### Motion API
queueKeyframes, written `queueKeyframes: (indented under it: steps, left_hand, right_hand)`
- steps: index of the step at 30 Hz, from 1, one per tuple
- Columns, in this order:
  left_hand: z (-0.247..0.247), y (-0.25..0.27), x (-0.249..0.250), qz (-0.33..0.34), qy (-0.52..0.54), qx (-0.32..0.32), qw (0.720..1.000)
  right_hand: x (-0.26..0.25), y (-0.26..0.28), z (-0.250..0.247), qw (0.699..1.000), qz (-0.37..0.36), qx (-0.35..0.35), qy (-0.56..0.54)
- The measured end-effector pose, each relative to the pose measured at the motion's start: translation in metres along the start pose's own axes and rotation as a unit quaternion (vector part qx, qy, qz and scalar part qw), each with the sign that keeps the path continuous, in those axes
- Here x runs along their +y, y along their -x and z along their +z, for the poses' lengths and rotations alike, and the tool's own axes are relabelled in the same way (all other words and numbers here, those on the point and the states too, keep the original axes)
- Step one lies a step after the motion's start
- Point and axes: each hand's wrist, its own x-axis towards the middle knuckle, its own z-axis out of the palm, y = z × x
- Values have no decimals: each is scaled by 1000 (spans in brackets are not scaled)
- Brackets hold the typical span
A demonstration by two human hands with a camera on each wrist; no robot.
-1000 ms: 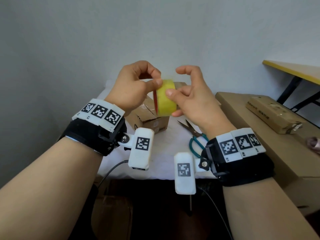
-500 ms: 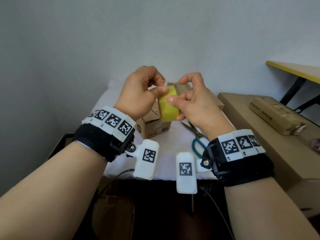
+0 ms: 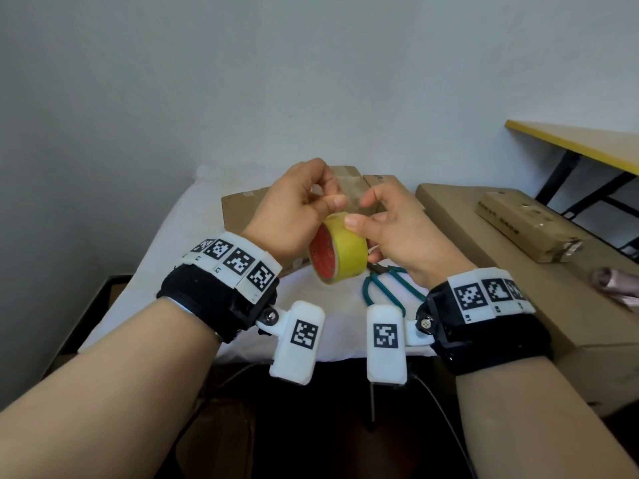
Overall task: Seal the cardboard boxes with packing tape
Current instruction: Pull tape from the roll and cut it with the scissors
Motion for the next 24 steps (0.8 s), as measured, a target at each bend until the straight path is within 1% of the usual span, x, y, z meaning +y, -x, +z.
queueKeyframes:
  steps: [2,4,5,6,7,9,11,13,15,19,24]
  left_hand:
    - [4,1,0,-19,17,-18,1000]
    - [9,1,1,-38,30,-29,998]
    - [10,2,0,-46,37,-37,998]
    - [13,2,-1,-56,44,-48,996]
    - [15,2,-1,-66,50,-59,995]
    - [18,3,-4,-81,54,-86,992]
    - [22,4,-4,-86,55,-112,989]
    - [22,5,-8,-94,46,-129,986]
    - [22,7,-12,-109,57,-146,982]
    - [21,10,-17,-116,74,-168,976]
    - [18,13,-17,-136,101,-151,974]
  right_hand:
    - [7,4,-4,999,28,3,-22]
    - [16,7,-10,997,71,34,-2]
    - [21,8,-14,993,90,57,51]
    - [27,8,-19,984,106,72,127]
    - [32,9,-23,969,124,72,203]
    - [38,12,-29,937,158,39,309]
    - [41,15,-31,916,189,-10,353]
    - [46,16,-30,902,216,-47,371]
    - [53,15,-28,892,233,-64,383]
    - [62,13,-25,881,225,-57,412]
    - [61,10,-20,870,228,-52,433]
